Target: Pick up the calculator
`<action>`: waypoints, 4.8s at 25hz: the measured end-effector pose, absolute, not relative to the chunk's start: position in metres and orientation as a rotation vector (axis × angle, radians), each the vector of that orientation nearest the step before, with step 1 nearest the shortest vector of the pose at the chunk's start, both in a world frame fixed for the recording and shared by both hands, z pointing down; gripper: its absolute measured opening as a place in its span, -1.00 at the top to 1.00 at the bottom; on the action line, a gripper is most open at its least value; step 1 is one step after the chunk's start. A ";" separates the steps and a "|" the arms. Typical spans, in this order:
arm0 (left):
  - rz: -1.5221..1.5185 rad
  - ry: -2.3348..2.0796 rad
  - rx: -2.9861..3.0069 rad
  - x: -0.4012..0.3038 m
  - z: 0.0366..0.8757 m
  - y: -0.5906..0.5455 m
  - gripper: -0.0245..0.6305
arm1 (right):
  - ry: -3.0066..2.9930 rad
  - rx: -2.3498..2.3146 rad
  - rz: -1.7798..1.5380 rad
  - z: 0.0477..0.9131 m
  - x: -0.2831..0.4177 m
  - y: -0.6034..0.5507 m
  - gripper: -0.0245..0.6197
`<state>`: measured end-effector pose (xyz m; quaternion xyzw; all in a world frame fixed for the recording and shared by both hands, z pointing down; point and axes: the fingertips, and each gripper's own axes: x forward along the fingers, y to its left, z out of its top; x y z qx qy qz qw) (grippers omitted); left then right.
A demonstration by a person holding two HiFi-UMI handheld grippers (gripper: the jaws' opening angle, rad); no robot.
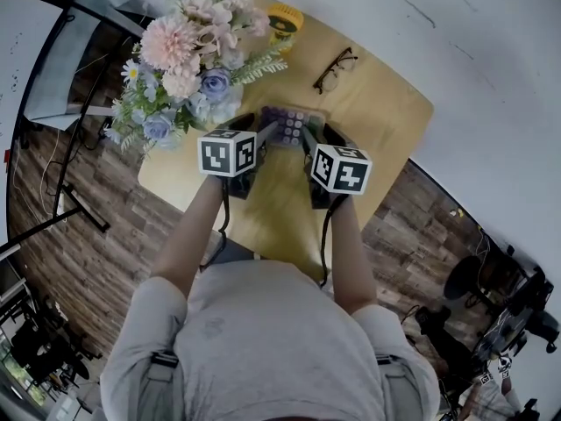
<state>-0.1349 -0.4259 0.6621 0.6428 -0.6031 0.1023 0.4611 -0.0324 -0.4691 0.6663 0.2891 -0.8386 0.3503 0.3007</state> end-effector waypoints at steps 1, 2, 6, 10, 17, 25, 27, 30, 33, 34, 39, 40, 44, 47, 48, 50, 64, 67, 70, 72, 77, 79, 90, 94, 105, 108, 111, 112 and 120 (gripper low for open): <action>0.240 -1.479 1.584 -0.135 0.662 -0.426 0.12 | -2.229 0.762 0.943 0.667 -0.033 -0.469 0.27; 0.231 -1.474 1.591 -0.134 0.662 -0.426 0.13 | -2.232 0.759 0.957 0.667 -0.034 -0.469 0.28; 0.231 -1.471 1.602 -0.129 0.660 -0.425 0.25 | -2.233 0.765 0.975 0.666 -0.033 -0.468 0.31; 0.299 -1.505 1.650 -0.125 0.651 -0.420 0.25 | -2.253 0.798 0.941 0.658 -0.030 -0.465 0.32; 0.343 -1.561 1.756 -0.114 0.626 -0.417 0.25 | -2.310 0.902 0.906 0.632 -0.017 -0.461 0.45; 0.356 -1.656 1.945 -0.106 0.564 -0.419 0.25 | -2.439 1.049 0.812 0.572 -0.006 -0.458 0.43; 0.354 -1.671 1.990 -0.103 0.549 -0.419 0.25 | -2.464 1.088 0.787 0.557 -0.003 -0.456 0.43; 0.349 -1.684 2.048 -0.099 0.527 -0.417 0.25 | -2.491 1.137 0.747 0.536 0.002 -0.452 0.43; 0.335 -1.688 2.100 -0.096 0.508 -0.412 0.25 | -2.517 1.183 0.691 0.515 0.005 -0.446 0.43; 0.328 -1.687 2.116 -0.095 0.502 -0.411 0.25 | -2.525 1.198 0.665 0.508 0.006 -0.444 0.43; 0.300 -1.685 2.193 -0.090 0.475 -0.403 0.25 | -2.554 1.280 0.517 0.474 0.013 -0.434 0.44; 0.291 -1.684 2.207 -0.089 0.470 -0.402 0.25 | -2.559 1.297 0.496 0.468 0.013 -0.432 0.44; 0.265 -1.682 2.274 -0.087 0.447 -0.397 0.25 | -2.581 1.363 0.449 0.445 0.017 -0.423 0.44; 0.247 -1.679 2.329 -0.085 0.430 -0.392 0.25 | -2.591 1.413 0.413 0.427 0.020 -0.414 0.44; 0.241 -1.677 2.347 -0.084 0.424 -0.390 0.25 | -2.594 1.429 0.399 0.422 0.021 -0.412 0.44; 0.227 -1.677 2.383 -0.083 0.414 -0.386 0.25 | -2.601 1.459 0.370 0.411 0.023 -0.406 0.44; 0.108 -1.661 2.599 -0.071 0.340 -0.354 0.25 | -2.654 1.644 0.166 0.338 0.036 -0.365 0.44; 0.087 -1.657 2.633 -0.069 0.328 -0.345 0.25 | -2.663 1.675 0.123 0.326 0.039 -0.354 0.44; 0.074 -1.657 2.673 -0.068 0.317 -0.337 0.25 | -2.670 1.706 0.086 0.314 0.040 -0.343 0.44; 0.068 -1.660 2.702 -0.067 0.309 -0.331 0.25 | -2.676 1.725 0.068 0.308 0.040 -0.337 0.44; 0.041 -1.670 2.755 -0.066 0.294 -0.314 0.25 | -2.688 1.765 0.003 0.293 0.041 -0.319 0.44; 0.032 -1.669 2.771 -0.066 0.290 -0.308 0.25 | -2.687 1.777 -0.022 0.289 0.041 -0.312 0.44; -0.046 -1.640 2.828 -0.058 0.273 -0.272 0.25 | -2.656 1.843 -0.167 0.267 0.049 -0.269 0.44; -0.070 -1.632 2.842 -0.054 0.269 -0.261 0.25 | -2.647 1.859 -0.206 0.261 0.053 -0.256 0.44; -0.110 -1.596 2.890 -0.043 0.257 -0.245 0.25 | -2.615 1.915 -0.277 0.249 0.064 -0.235 0.45; -0.115 -1.594 2.898 -0.043 0.256 -0.244 0.25 | -2.612 1.924 -0.283 0.247 0.064 -0.233 0.45; -0.122 -1.598 2.900 -0.043 0.255 -0.244 0.25 | -2.611 1.928 -0.284 0.246 0.064 -0.232 0.45; -0.127 -1.600 2.898 -0.043 0.255 -0.244 0.25 | -2.610 1.929 -0.286 0.246 0.064 -0.232 0.45; -0.142 -1.599 2.903 -0.044 0.251 -0.245 0.25 | -2.610 1.928 -0.298 0.242 0.063 -0.233 0.45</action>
